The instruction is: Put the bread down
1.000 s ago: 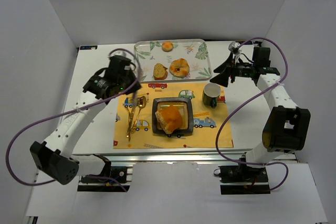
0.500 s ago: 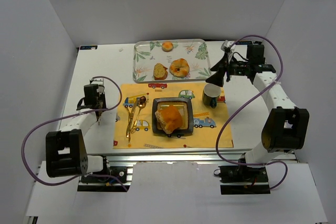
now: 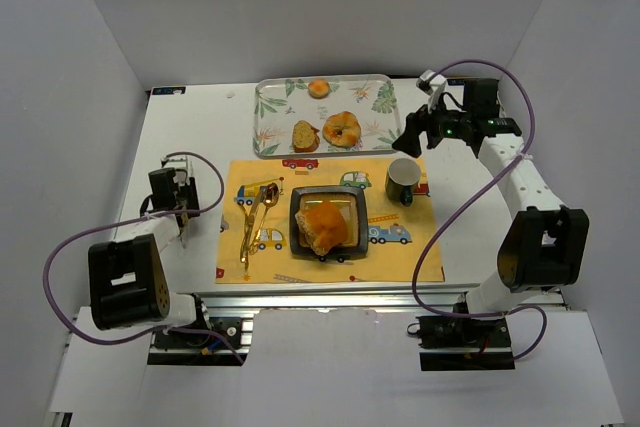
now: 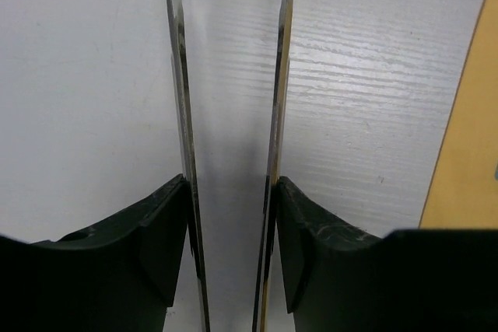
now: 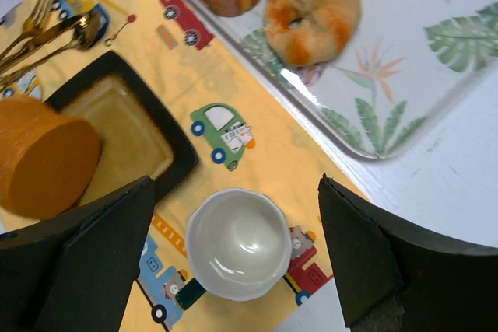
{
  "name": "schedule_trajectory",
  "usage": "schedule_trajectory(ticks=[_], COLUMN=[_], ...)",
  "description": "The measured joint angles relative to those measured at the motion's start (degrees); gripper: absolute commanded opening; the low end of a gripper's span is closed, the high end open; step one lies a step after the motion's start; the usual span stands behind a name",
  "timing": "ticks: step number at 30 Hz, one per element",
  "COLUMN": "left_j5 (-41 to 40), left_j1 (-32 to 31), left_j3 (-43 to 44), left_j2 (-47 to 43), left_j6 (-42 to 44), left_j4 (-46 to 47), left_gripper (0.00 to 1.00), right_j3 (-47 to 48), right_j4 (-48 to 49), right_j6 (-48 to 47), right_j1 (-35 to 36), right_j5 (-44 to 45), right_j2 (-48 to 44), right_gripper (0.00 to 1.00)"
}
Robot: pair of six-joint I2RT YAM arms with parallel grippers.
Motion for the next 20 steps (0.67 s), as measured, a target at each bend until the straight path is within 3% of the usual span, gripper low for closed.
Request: schedule_trajectory(ticks=[3, 4, 5, 7, 20], left_j5=[0.04, 0.13, 0.22, 0.74, 3.08], left_j1=[0.35, 0.39, 0.42, 0.44, 0.44], left_j3=[0.15, 0.26, 0.44, 0.92, 2.8], left_j2=[-2.12, -2.78, -3.37, -4.74, -20.46], left_j6=[-1.03, -1.44, -1.79, -2.97, -10.05], left_j4=[-1.01, -1.31, -1.92, -3.17, -10.14], left_gripper=[0.67, 0.76, 0.91, 0.97, 0.98], right_j3=[2.75, 3.91, 4.92, 7.08, 11.78], right_j4=[-0.85, -1.18, -1.31, -1.49, -2.84], right_j6=[2.71, 3.56, 4.17, 5.4, 9.49], right_j1=[0.9, 1.27, 1.57, 2.19, 3.52], right_j5=[5.03, 6.6, 7.69, 9.68, 13.4], right_j2=[0.02, 0.02, 0.02, 0.13, 3.19], right_gripper=[0.89, 0.89, 0.89, 0.89, 0.9])
